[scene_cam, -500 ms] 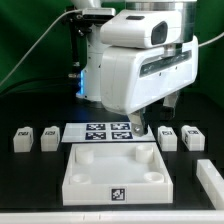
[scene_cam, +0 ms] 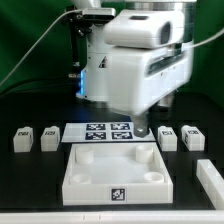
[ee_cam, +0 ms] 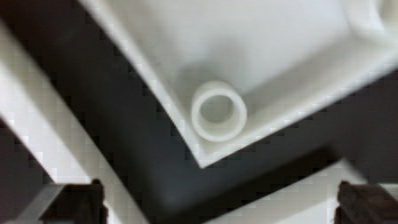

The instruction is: Assemble one leg

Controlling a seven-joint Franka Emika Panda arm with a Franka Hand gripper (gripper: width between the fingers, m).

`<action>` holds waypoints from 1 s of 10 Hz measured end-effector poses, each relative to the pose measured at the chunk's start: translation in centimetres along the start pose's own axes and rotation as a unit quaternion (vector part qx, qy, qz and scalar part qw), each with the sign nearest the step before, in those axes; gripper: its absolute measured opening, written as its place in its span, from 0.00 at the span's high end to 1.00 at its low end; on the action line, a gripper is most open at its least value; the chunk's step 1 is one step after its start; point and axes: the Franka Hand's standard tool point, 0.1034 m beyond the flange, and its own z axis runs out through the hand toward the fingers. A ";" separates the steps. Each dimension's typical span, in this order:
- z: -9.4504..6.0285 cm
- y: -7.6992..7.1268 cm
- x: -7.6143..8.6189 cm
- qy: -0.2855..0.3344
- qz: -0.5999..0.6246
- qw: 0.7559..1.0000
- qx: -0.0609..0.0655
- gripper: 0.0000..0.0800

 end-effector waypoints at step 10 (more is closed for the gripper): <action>9.4 -8.9 -10.6 0.011 -0.274 0.962 0.018 0.19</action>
Offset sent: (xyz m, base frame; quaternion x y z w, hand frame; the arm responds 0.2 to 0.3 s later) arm -0.0747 -0.0244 -0.0162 0.0044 0.0325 -0.3172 0.9478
